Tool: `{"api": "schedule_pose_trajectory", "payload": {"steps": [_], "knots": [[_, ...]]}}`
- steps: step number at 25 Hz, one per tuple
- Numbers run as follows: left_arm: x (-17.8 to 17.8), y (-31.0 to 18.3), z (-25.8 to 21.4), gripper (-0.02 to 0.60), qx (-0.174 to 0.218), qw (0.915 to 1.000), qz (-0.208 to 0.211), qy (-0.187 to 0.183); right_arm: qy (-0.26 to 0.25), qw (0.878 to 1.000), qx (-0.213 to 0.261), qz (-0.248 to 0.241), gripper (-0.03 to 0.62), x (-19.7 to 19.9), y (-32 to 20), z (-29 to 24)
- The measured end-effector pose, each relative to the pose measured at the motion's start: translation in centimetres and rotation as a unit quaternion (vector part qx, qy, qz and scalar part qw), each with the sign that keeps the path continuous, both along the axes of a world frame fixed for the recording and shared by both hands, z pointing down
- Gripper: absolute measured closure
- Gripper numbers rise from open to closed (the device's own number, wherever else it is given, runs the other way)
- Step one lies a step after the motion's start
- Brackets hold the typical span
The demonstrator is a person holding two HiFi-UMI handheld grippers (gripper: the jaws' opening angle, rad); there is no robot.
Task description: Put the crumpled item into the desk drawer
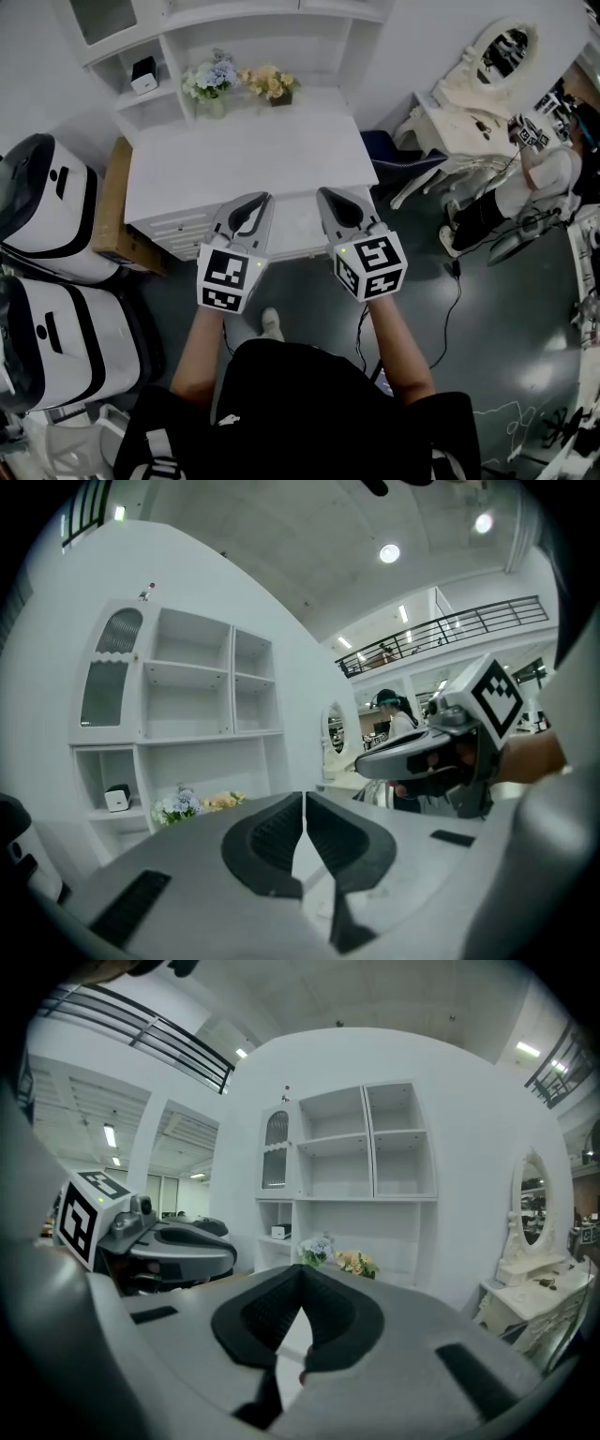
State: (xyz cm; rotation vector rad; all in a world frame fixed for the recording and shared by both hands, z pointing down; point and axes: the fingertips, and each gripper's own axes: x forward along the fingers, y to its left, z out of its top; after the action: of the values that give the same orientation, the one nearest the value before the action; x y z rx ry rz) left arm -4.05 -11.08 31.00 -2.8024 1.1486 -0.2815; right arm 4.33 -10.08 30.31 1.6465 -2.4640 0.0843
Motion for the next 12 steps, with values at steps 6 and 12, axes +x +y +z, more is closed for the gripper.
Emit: {"api": "schedule_pose_trajectory", "payload": {"steps": [6, 12], "knots": [[0.7, 3.3, -0.1, 0.571, 0.002, 1.0, -0.003, -0.004, -0.005, 1.0, 0.002, -0.003, 0.599, 0.7, 3.2, -0.2], [0.8, 6.0, -0.7, 0.571, 0.011, 0.9999, -0.011, -0.002, -0.009, 1.0, 0.011, -0.01, 0.599, 0.8, 5.9, -0.6]]}}
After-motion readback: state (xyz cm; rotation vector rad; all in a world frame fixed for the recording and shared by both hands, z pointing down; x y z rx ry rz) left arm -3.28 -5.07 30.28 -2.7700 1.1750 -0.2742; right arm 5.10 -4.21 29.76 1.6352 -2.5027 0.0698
